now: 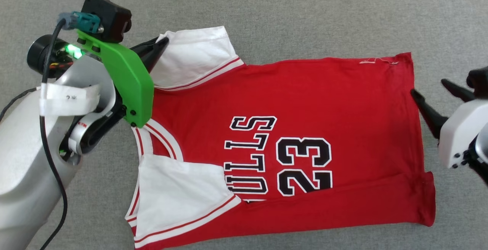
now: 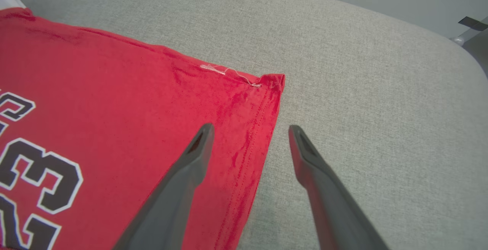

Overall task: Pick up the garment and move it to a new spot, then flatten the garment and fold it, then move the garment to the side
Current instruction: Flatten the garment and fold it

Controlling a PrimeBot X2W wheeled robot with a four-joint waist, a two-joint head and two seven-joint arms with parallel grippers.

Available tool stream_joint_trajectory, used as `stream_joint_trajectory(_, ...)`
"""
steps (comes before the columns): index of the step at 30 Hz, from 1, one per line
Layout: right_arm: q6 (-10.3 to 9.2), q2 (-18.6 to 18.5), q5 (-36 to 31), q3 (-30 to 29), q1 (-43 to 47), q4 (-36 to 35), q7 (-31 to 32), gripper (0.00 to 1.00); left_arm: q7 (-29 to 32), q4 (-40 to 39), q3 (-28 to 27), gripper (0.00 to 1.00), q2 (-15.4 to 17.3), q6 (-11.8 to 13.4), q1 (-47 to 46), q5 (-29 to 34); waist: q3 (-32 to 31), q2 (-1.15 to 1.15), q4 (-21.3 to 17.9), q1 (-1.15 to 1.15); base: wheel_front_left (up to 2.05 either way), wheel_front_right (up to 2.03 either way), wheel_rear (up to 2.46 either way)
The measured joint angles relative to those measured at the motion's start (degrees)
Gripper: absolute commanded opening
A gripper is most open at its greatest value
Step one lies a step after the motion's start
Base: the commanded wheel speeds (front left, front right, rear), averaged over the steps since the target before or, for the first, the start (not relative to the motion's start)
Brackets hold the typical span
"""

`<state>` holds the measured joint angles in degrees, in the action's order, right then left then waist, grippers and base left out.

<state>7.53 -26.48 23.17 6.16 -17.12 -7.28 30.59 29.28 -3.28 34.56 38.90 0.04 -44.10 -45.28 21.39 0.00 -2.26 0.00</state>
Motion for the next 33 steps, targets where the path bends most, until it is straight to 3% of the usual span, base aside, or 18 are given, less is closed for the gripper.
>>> stream_joint_trajectory(2,0.00,-2.55,1.51,0.35,-5.01,2.08,6.22,1.00,0.10,-6.12,0.03,0.00,0.71,1.77,1.44,0.45,1.51,0.00,1.18,0.00,0.00,0.00,0.00)
stream_joint_trajectory(8,0.00,-4.39,2.81,1.40,-12.21,7.67,11.35,1.00,0.00,-10.79,-0.03,0.00,1.40,2.81,1.81,1.08,3.98,0.00,3.09,0.00,0.00,0.00,0.00)
stream_joint_trajectory(24,-0.01,-6.26,3.36,4.91,-19.74,19.41,14.18,1.00,-2.09,-13.59,0.58,0.00,0.99,3.37,2.43,2.85,8.24,0.00,8.15,0.00,0.00,0.00,0.00)
stream_joint_trajectory(25,-0.05,-6.65,3.44,5.31,-19.73,19.96,14.11,0.95,-2.12,-13.38,0.66,0.00,0.93,3.25,2.43,2.88,8.30,0.00,8.34,0.00,0.00,0.00,0.00)
stream_joint_trajectory(27,-0.08,-7.26,4.08,5.94,-19.73,20.46,14.10,0.00,-2.52,-12.68,0.71,0.00,0.82,3.24,2.43,2.92,8.21,0.00,8.55,0.00,0.00,0.00,0.00)
stream_joint_trajectory(33,-0.05,-6.56,6.02,7.21,-19.67,21.56,13.36,0.00,-3.86,-10.43,0.56,0.00,0.65,3.25,2.65,2.93,6.96,0.00,8.41,0.00,0.00,0.00,0.00)
